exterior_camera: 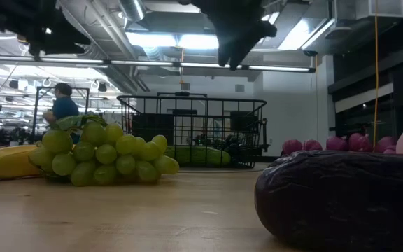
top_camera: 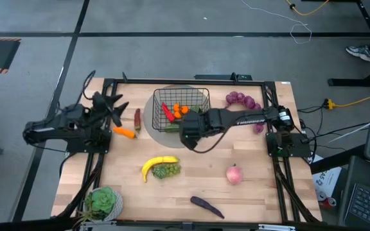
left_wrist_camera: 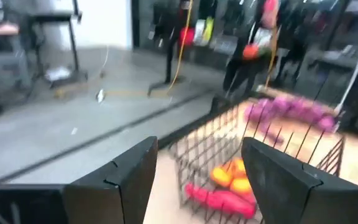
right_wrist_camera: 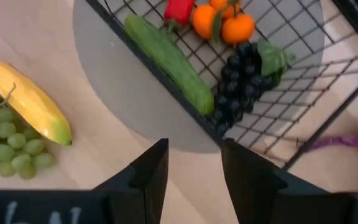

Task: Build produce basket
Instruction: Put the dark red chili pepper into the wire basket

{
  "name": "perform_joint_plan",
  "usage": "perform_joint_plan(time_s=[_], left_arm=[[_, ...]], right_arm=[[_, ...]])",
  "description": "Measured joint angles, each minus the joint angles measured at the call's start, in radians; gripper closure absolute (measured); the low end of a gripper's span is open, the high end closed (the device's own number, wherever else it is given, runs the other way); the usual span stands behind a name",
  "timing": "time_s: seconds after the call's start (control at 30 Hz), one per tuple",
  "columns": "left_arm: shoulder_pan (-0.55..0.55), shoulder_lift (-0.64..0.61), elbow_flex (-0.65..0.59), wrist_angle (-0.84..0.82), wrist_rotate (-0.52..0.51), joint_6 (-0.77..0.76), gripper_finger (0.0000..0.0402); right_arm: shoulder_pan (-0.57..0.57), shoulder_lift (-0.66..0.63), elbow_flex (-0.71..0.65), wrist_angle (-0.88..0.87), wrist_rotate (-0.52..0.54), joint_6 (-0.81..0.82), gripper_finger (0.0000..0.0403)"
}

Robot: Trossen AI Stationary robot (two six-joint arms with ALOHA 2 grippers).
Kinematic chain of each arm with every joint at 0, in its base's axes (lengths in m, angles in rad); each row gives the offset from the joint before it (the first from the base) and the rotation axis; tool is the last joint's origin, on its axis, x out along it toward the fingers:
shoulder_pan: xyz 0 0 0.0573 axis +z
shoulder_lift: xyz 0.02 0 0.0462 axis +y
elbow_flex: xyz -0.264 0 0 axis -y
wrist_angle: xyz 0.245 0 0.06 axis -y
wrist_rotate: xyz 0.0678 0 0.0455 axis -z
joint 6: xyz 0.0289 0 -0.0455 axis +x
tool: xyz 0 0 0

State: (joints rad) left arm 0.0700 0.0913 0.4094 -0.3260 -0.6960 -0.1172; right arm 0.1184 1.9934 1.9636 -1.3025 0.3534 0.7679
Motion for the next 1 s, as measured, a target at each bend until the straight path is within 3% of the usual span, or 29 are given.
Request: perform_joint_plan(time_s=[0.27,0.53,0.73,1.0], left_arm=[[0.000,0.246,0.183,-0.272,0.035,-0.191,0.0172],[0.000,0.457,0.190,-0.353,0.093,-0.303,0.0172],[0.000,0.529,0.191,-0.367,0.101,-0.359,0.0172],[0.000,0.627,0.191,-0.478,0.194,-0.508,0.0172]], right_arm=[[-0.025,0.000,0.000,0.001,-0.016,0.011,0.0254],[0.018,0.000,0.000,0.001,-0.024,0.012,0.0254],[0.055,0.000,0.000,0.000,-0.014,0.010,0.0254],[0.088,0.000,0.000,0.000,-0.005,-0.015,0.0254]])
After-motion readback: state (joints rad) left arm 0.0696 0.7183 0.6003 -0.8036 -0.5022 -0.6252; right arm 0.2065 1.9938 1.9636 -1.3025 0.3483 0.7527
